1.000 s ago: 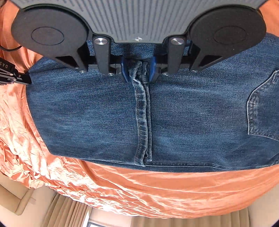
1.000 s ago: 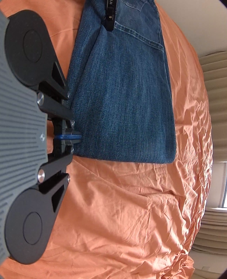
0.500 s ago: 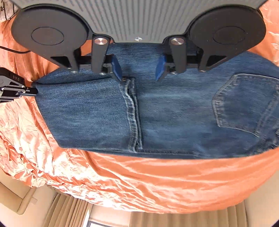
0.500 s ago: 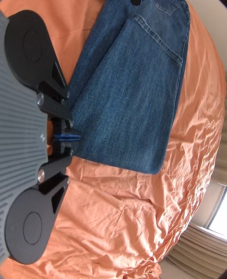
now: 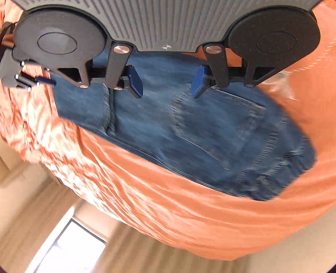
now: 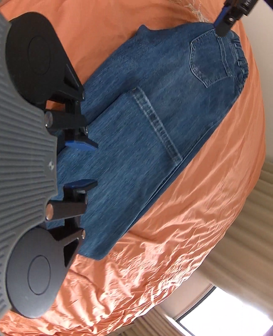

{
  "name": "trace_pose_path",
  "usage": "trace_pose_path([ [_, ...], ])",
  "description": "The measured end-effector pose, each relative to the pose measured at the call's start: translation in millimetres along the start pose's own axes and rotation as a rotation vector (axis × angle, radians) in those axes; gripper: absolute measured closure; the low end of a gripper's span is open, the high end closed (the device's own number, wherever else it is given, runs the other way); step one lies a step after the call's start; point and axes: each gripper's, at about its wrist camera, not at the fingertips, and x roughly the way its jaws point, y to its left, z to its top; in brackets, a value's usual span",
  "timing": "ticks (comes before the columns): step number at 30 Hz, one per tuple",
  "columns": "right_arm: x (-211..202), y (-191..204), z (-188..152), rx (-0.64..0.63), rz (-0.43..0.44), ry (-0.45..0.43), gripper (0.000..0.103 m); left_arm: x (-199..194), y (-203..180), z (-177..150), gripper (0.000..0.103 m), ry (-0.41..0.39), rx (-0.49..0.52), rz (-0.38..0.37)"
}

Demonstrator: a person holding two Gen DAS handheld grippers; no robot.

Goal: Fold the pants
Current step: 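Grasp the elastic waistband with the left gripper and lift it up, then fold the waistband over onto the legs with the left gripper and release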

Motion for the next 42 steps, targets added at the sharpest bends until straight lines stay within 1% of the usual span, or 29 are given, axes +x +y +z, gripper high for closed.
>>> trace_pose_path([
  [2, 12.1, 9.6, 16.3, -0.043, -0.005, 0.011, 0.078, -7.9, 29.5, 5.3, 0.037, -0.040, -0.074, 0.024],
  [4, 24.4, 16.1, 29.2, -0.072, -0.019, 0.014, 0.074, -13.7, 60.6, 10.4, 0.037, -0.075, -0.150, 0.049],
  [5, 30.4, 18.3, 36.0, -0.079, -0.020, 0.019, 0.074, -15.0, 75.0, 11.9, 0.037, -0.090, -0.185, 0.070],
  [9, 48.3, 23.4, 60.4, -0.070, 0.008, 0.035, 0.074, -13.7, 130.9, 14.1, 0.035, -0.147, -0.329, 0.127],
  [11, 55.9, 24.7, 72.7, -0.052, 0.024, 0.035, 0.074, -9.4, 155.2, 11.8, 0.033, -0.170, -0.405, 0.128],
  [12, 60.6, 24.9, 78.5, -0.040, 0.036, 0.039, 0.074, -5.9, 166.4, 9.8, 0.033, -0.179, -0.447, 0.115],
  [15, 75.3, 25.3, 92.8, -0.008, 0.078, 0.061, 0.075, 11.2, 196.5, 1.8, 0.032, -0.195, -0.580, 0.028],
  [17, 84.5, 25.3, 97.5, 0.013, 0.107, 0.082, 0.075, 25.9, 210.0, -1.4, 0.032, -0.190, -0.651, -0.022],
  [21, 104.3, 29.0, 101.2, 0.025, 0.130, 0.140, 0.075, 50.3, 223.5, -2.4, 0.032, -0.206, -0.711, -0.090],
  [25, 114.8, 30.5, 103.6, 0.037, 0.147, 0.170, 0.076, 66.7, 230.5, 0.1, 0.033, -0.229, -0.747, -0.153],
  [28, 120.5, 33.0, 107.8, 0.034, 0.152, 0.181, 0.074, 72.4, 232.7, 4.1, 0.042, -0.239, -0.758, -0.175],
  [30, 123.3, 36.3, 109.0, 0.021, 0.147, 0.191, 0.071, 72.6, 232.8, 5.7, 0.053, -0.237, -0.745, -0.165],
  [31, 124.5, 39.0, 110.1, 0.006, 0.140, 0.192, 0.070, 70.1, 232.8, 4.9, 0.055, -0.241, -0.738, -0.162],
  [32, 125.3, 41.7, 110.7, -0.010, 0.134, 0.192, 0.070, 68.8, 231.3, 5.2, 0.062, -0.246, -0.728, -0.158],
  [33, 125.8, 43.0, 110.7, -0.016, 0.131, 0.192, 0.070, 66.1, 229.6, 4.7, 0.067, -0.254, -0.717, -0.152],
  [36, 124.2, 40.9, 109.0, 0.006, 0.136, 0.186, 0.070, 51.1, 216.8, 5.7, 0.073, -0.292, -0.669, -0.148],
  [39, 118.1, 38.7, 104.4, 0.027, 0.129, 0.174, 0.070, 31.0, 187.4, 18.4, 0.075, -0.337, -0.585, -0.135],
  [42, 104.6, 42.2, 103.9, 0.021, 0.101, 0.145, 0.072, 7.6, 145.8, 34.2, 0.075, -0.376, -0.448, -0.109],
])
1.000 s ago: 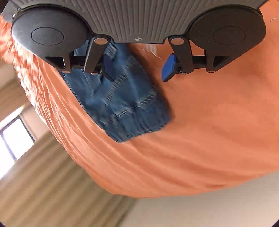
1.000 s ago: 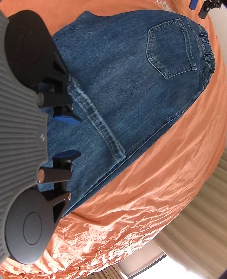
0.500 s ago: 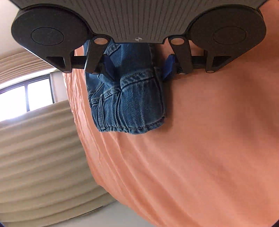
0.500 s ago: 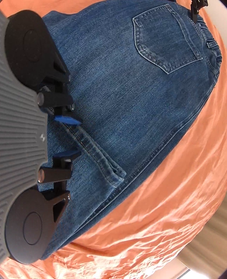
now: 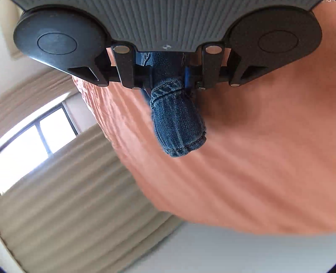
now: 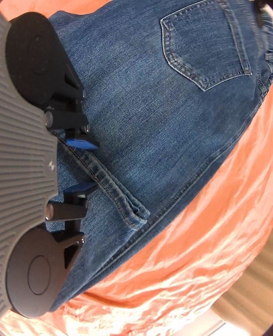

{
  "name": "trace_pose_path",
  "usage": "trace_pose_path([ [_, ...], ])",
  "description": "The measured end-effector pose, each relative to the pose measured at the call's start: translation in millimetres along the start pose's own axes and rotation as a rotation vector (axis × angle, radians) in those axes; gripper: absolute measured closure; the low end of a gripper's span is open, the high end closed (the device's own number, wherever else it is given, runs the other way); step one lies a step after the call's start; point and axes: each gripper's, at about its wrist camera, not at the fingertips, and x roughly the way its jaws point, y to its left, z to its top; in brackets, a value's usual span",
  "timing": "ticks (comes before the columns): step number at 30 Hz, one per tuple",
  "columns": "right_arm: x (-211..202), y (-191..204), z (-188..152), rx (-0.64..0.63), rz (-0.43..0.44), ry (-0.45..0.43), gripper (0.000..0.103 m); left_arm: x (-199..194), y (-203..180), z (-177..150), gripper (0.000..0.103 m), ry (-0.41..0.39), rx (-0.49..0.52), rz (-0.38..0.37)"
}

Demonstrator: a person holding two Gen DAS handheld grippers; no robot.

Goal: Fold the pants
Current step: 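Fold the waistband over onto the legs with the left gripper and release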

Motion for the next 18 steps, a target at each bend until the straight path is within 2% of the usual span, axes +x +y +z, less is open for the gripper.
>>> trace_pose_path([
  [4, -28.7, -3.5, -12.3, 0.049, -0.024, -0.055, 0.072, -19.7, -74.3, -18.7, 0.075, -0.029, 0.259, 0.004],
  [8, -56.3, -23.9, -35.7, 0.190, -0.009, -0.102, 0.072, -23.3, -144.0, -55.6, 0.076, -0.017, 0.516, 0.030],
  [11, -75.8, -38.9, -53.5, 0.296, 0.006, -0.127, 0.072, -15.3, -187.5, -93.7, 0.076, 0.021, 0.711, 0.086],
  [14, -87.9, -50.2, -75.5, 0.366, 0.003, -0.130, 0.072, -2.5, -220.9, -146.3, 0.076, 0.077, 0.905, 0.129],
  [18, -100.5, -62.1, -115.1, 0.466, 0.013, -0.147, 0.072, 20.3, -238.4, -215.9, 0.076, 0.220, 1.094, 0.140],
])
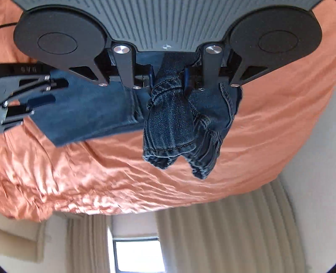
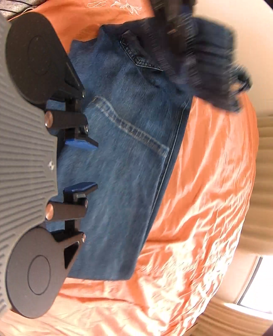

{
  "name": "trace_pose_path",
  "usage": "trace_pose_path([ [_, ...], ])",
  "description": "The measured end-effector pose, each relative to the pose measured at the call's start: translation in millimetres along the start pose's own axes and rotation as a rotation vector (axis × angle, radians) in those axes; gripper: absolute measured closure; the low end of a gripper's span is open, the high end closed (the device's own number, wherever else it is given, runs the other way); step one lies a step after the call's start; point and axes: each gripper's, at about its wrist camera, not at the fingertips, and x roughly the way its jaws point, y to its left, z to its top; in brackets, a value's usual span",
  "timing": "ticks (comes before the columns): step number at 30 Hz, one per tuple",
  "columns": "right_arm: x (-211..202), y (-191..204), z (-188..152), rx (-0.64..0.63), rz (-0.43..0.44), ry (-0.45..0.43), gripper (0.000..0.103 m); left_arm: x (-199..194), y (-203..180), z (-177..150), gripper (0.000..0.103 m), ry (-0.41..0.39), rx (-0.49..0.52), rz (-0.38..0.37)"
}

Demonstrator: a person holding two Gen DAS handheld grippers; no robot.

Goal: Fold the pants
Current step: 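Fold the waistband over onto the legs with the left gripper and release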

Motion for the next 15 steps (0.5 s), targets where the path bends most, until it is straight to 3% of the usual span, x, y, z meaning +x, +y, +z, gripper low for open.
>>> trace_pose_path([
  [4, -8.3, -21.0, -32.8, 0.077, 0.016, 0.013, 0.072, 24.2, -59.7, -21.3, 0.075, 0.121, 0.152, -0.048],
  [8, -11.9, -35.7, -60.4, 0.133, 0.030, 0.026, 0.072, 36.0, -76.2, -34.7, 0.068, 0.200, 0.160, -0.061],
  [10, -13.4, -44.2, -70.0, 0.167, 0.044, 0.030, 0.071, 34.0, -72.4, -30.8, 0.060, 0.233, 0.118, -0.114],
  [12, -14.7, -49.8, -76.5, 0.192, 0.053, 0.030, 0.071, 32.0, -61.3, -25.6, 0.043, 0.262, 0.026, -0.184],
  [15, -19.4, -52.2, -81.7, 0.206, 0.061, 0.020, 0.071, 31.8, -39.3, -20.8, 0.035, 0.289, -0.135, -0.284],
])
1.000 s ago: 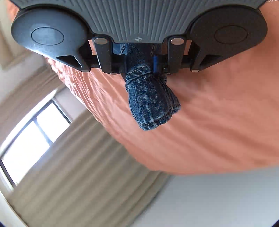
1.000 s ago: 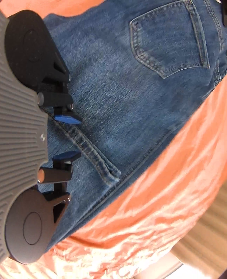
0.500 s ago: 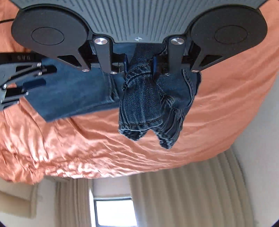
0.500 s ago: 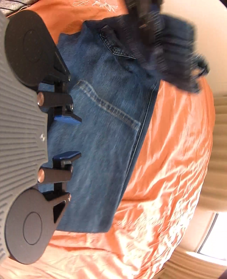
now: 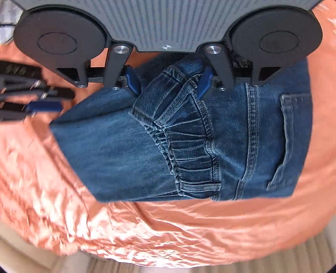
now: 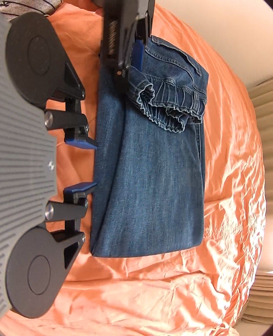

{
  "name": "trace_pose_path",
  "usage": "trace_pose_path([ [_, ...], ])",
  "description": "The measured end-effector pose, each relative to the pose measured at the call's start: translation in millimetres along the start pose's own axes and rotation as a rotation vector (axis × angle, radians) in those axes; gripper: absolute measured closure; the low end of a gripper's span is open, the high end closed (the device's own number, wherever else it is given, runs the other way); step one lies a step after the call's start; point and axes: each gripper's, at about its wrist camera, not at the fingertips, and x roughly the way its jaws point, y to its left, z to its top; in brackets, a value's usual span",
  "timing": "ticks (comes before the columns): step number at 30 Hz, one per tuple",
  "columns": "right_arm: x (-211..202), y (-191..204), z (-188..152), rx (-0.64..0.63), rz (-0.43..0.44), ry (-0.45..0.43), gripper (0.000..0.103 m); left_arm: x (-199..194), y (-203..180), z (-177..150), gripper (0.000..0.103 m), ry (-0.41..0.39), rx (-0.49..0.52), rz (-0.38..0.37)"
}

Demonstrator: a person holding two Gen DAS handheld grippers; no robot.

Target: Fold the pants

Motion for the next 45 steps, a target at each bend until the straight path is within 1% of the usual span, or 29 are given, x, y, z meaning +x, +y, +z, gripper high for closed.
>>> trace_pose_path([
  [1, -0.2, -0.2, -0.8, 0.000, 0.003, -0.007, 0.071, -1.6, 7.4, 1.0, 0.034, -0.001, -0.050, -0.034],
  [3, -3.4, 1.0, -1.3, -0.002, 0.011, -0.021, 0.071, -4.4, 22.2, 0.4, 0.027, 0.001, -0.147, -0.110],
  [5, -6.3, 3.4, 0.2, -0.007, 0.020, -0.030, 0.071, -5.0, 34.8, 0.3, 0.025, 0.006, -0.228, -0.172],
  [8, -9.2, 11.0, 3.1, -0.027, 0.023, -0.042, 0.070, -8.2, 51.8, -0.4, 0.024, 0.006, -0.335, -0.245],
  [11, -13.0, 24.4, 4.8, -0.065, 0.024, -0.061, 0.068, -19.3, 62.2, -0.3, 0.026, 0.011, -0.412, -0.306],
  [13, -15.7, 33.5, 6.0, -0.079, 0.029, -0.074, 0.067, -27.2, 64.4, 5.3, 0.026, -0.006, -0.418, -0.339],
  [17, -20.1, 48.8, 11.8, -0.076, 0.052, -0.099, 0.066, -51.4, 67.1, 13.7, 0.025, -0.073, -0.372, -0.340],
  [19, -21.6, 56.1, 17.0, -0.069, 0.064, -0.115, 0.061, -61.2, 71.4, 17.0, 0.025, -0.102, -0.360, -0.346],
  [20, -21.9, 59.9, 19.9, -0.064, 0.070, -0.121, 0.061, -63.2, 72.3, 19.3, 0.025, -0.120, -0.352, -0.337],
  [21, -21.8, 63.9, 22.9, -0.059, 0.075, -0.126, 0.060, -66.0, 74.8, 20.9, 0.025, -0.137, -0.343, -0.319],
  [23, -21.5, 71.3, 29.2, -0.044, 0.083, -0.139, 0.058, -70.7, 80.4, 24.4, 0.025, -0.173, -0.320, -0.241],
  [26, -19.4, 82.2, 38.7, -0.012, 0.098, -0.160, 0.057, -73.3, 93.4, 25.3, 0.026, -0.196, -0.298, -0.147],
  [29, -13.5, 86.0, 49.4, 0.043, 0.133, -0.166, 0.058, -73.0, 110.4, 23.2, 0.029, -0.213, -0.295, -0.110],
  [30, -11.1, 85.3, 52.6, 0.069, 0.148, -0.169, 0.059, -72.5, 116.5, 22.3, 0.031, -0.217, -0.303, -0.105],
  [31, -8.4, 84.0, 55.5, 0.094, 0.165, -0.173, 0.064, -71.5, 123.1, 21.1, 0.031, -0.222, -0.314, -0.104],
  [34, 1.4, 79.5, 64.0, 0.142, 0.185, -0.180, 0.071, -67.1, 142.8, 18.5, 0.033, -0.230, -0.353, -0.110],
  [36, 10.7, 76.4, 71.1, 0.171, 0.197, -0.173, 0.072, -61.0, 151.6, 18.3, 0.033, -0.226, -0.371, -0.118],
  [42, 50.4, 66.2, 96.4, 0.242, 0.253, -0.151, 0.072, -39.3, 169.9, 17.7, 0.033, -0.204, -0.400, -0.106],
  [44, 61.3, 65.5, 102.9, 0.247, 0.253, -0.171, 0.071, -34.7, 173.6, 17.1, 0.034, -0.203, -0.400, -0.107],
  [45, 66.6, 63.4, 106.2, 0.251, 0.250, -0.191, 0.071, -33.0, 175.2, 17.3, 0.036, -0.203, -0.396, -0.105],
])
